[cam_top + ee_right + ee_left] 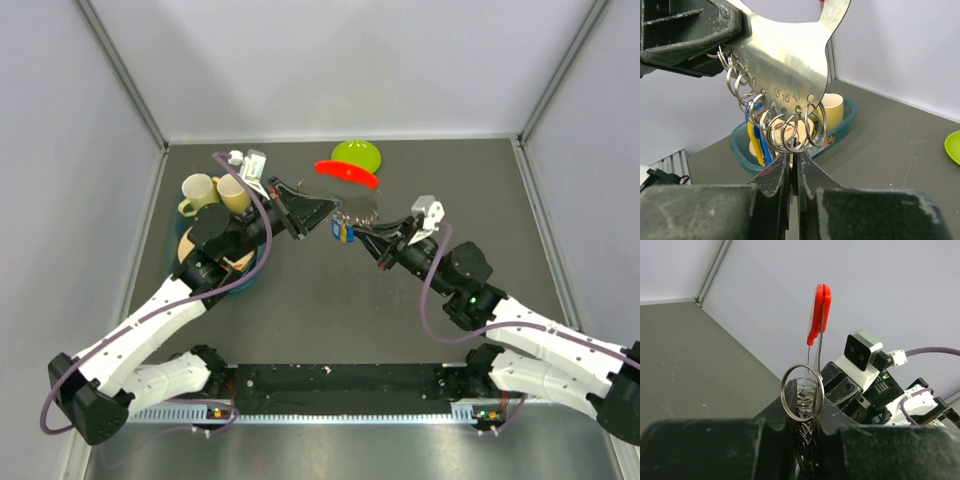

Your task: Remove the keys from the keyring

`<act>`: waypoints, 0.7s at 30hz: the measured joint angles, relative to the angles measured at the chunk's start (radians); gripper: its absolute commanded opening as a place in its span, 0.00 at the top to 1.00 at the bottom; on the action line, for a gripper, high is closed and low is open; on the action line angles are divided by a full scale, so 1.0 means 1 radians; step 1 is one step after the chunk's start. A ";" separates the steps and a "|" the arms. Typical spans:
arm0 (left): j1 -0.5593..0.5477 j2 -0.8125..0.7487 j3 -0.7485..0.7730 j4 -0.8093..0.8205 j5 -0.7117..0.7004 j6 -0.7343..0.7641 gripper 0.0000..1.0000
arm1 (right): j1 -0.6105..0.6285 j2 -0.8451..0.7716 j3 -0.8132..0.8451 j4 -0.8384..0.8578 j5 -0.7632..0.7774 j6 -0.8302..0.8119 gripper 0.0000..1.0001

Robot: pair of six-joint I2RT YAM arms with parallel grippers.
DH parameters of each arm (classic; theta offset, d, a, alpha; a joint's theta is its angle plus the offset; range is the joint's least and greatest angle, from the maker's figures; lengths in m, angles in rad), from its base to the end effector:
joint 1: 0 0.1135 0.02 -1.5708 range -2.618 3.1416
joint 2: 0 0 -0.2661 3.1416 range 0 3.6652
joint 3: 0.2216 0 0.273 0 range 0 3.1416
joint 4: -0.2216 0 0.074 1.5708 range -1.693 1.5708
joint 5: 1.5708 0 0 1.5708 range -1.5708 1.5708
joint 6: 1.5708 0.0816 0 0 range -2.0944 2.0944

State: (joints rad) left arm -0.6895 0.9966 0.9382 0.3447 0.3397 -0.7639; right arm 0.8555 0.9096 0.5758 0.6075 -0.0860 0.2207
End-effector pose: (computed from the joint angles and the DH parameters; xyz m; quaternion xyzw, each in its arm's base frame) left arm 0.2062 -0.2052 0.4239 0.1133 0.5950 -0.6000 0.5226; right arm 0.1766 0.2140 0.3349 -0.2209 0.5626 0.4304 0.6704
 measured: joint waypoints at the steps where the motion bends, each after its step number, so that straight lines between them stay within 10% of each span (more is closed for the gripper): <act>1: 0.000 -0.002 -0.002 0.000 -0.003 0.002 1.00 | 0.000 -0.010 0.000 -0.013 0.003 -0.005 1.00; 6: 0.000 -0.024 -0.027 -0.025 -0.038 0.019 1.00 | 0.000 -0.085 0.006 -0.124 0.021 -0.047 1.00; 21: -0.007 -0.098 -0.195 -0.150 -0.143 0.058 0.44 | 0.006 -0.111 0.302 -0.747 0.078 -0.235 1.00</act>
State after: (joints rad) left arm -0.6964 0.8989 0.7437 0.1944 0.1970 -0.7055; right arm 0.8616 0.7986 0.8780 -0.1390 -0.0078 -0.0143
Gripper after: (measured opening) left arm 0.511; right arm 0.022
